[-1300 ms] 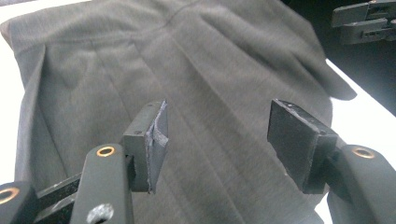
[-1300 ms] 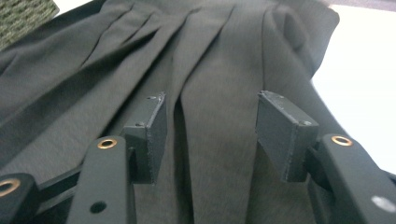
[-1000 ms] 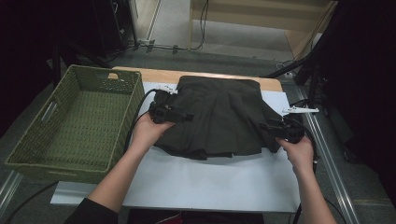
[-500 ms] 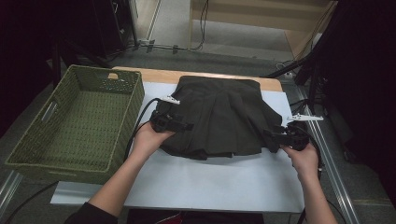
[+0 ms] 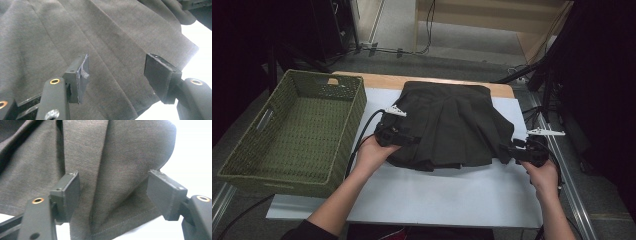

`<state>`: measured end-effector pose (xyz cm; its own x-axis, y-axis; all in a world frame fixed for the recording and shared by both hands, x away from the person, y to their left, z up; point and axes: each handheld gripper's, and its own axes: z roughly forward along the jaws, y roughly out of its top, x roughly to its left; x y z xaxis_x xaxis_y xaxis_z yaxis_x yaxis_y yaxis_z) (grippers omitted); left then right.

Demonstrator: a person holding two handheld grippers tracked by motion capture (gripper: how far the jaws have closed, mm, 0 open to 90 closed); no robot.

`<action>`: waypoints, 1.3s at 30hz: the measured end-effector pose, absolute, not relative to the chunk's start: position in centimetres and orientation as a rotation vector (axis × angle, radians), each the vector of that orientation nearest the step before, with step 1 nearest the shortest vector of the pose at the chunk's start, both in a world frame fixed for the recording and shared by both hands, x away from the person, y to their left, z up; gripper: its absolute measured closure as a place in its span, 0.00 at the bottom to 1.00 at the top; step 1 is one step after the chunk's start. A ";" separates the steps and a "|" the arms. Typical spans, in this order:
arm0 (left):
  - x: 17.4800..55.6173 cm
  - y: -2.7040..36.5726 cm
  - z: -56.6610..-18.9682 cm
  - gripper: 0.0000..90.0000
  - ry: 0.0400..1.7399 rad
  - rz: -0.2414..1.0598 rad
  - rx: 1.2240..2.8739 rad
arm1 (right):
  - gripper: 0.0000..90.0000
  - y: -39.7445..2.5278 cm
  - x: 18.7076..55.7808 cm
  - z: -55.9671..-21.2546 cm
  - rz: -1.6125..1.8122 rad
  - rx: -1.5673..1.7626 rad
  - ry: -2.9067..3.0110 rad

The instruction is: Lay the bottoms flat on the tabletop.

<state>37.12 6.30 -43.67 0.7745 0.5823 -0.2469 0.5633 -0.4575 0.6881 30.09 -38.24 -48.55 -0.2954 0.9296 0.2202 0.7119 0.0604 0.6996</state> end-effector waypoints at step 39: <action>36.1 8.0 -44.3 0.42 0.886 0.057 2.148 | 0.92 -29.5 28.3 -46.4 1.118 1.538 2.276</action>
